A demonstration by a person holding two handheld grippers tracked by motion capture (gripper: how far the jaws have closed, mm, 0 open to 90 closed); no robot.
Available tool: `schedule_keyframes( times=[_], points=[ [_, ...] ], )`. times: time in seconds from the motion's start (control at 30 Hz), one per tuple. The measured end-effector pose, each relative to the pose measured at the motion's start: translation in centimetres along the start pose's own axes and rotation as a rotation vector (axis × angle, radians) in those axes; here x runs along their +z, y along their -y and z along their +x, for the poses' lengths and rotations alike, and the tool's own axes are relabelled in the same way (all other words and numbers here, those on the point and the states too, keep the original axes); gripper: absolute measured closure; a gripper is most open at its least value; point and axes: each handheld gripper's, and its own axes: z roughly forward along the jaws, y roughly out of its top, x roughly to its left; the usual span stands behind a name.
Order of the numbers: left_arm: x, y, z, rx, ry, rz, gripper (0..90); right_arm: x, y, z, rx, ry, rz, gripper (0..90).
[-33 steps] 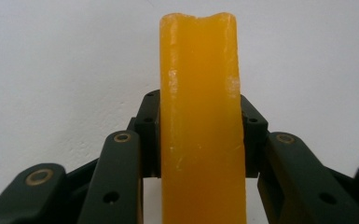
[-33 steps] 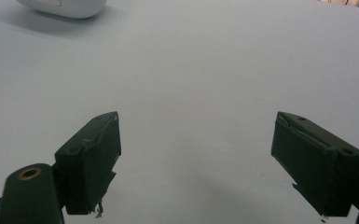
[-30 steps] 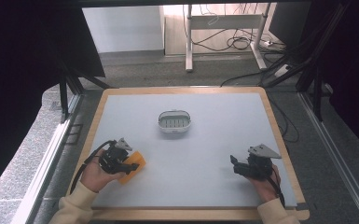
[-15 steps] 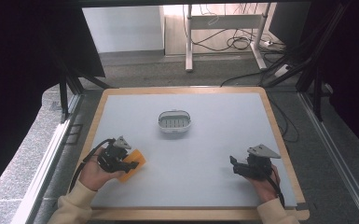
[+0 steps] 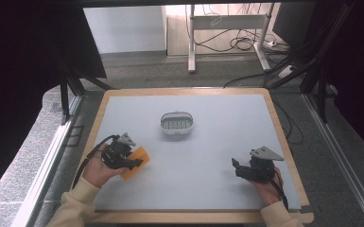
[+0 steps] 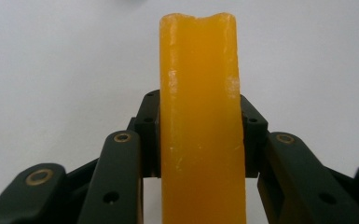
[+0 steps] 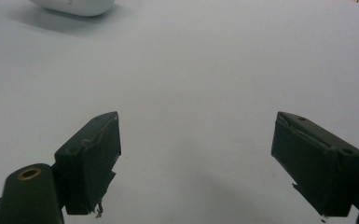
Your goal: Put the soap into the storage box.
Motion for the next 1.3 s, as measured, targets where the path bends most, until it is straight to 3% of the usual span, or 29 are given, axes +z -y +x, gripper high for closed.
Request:
schedule_keyframes(
  times=[1.3],
  points=[
    [-1.9,-3.5,0.9,0.025,0.018,-0.048,61.9,0.0,0.1,0.1,-0.011,0.003,0.003,15.9]
  ],
)
